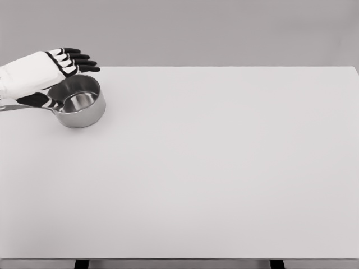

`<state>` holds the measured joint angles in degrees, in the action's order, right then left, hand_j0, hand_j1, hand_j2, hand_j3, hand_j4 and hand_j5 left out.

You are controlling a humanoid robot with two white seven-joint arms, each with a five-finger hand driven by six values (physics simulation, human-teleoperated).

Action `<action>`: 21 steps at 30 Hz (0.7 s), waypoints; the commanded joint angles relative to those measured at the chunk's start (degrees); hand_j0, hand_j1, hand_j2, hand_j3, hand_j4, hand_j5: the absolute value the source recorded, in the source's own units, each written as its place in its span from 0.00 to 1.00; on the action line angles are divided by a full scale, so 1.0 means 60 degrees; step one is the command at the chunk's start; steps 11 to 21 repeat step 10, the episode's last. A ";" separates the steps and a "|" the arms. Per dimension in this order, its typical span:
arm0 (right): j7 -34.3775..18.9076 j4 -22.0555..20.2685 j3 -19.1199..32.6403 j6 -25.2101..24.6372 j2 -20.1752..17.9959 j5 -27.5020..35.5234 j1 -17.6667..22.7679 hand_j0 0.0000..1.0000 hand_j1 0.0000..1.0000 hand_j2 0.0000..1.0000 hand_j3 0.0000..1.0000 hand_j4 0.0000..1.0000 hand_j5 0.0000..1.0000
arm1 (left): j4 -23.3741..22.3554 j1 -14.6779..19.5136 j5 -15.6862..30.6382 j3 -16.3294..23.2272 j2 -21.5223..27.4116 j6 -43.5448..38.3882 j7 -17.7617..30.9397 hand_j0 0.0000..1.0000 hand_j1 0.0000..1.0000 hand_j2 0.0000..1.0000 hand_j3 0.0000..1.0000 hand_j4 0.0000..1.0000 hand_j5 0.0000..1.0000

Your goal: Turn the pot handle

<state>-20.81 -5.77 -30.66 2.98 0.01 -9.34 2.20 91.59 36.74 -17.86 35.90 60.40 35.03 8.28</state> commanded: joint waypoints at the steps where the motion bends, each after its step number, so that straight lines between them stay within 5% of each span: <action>1: -0.0003 0.0010 -0.0003 0.0002 -0.0001 0.0004 0.0000 1.00 1.00 1.00 1.00 1.00 1.00 | 0.1596 -0.0015 0.0208 0.0023 -0.0032 -0.0005 0.0056 1.00 1.00 1.00 1.00 1.00 1.00; 3: -0.0003 0.0010 -0.0003 0.0002 -0.0001 0.0004 0.0000 1.00 1.00 1.00 1.00 1.00 1.00 | 0.1581 -0.0073 0.0238 0.0052 -0.0442 -0.0005 0.0334 1.00 1.00 1.00 1.00 1.00 1.00; 9: -0.0003 0.0010 -0.0003 0.0002 -0.0001 0.0004 0.0000 1.00 1.00 1.00 1.00 1.00 1.00 | 0.1567 -0.0469 0.0150 0.1605 -0.1292 -0.0005 0.1126 1.00 1.00 1.00 1.00 1.00 1.00; 21: -0.0003 -0.0005 -0.0003 0.0002 -0.0001 0.0004 0.0000 1.00 1.00 1.00 1.00 1.00 1.00 | 0.1567 -0.0469 0.0150 0.1620 -0.1307 -0.0005 0.1126 1.00 1.00 1.00 1.00 1.00 1.00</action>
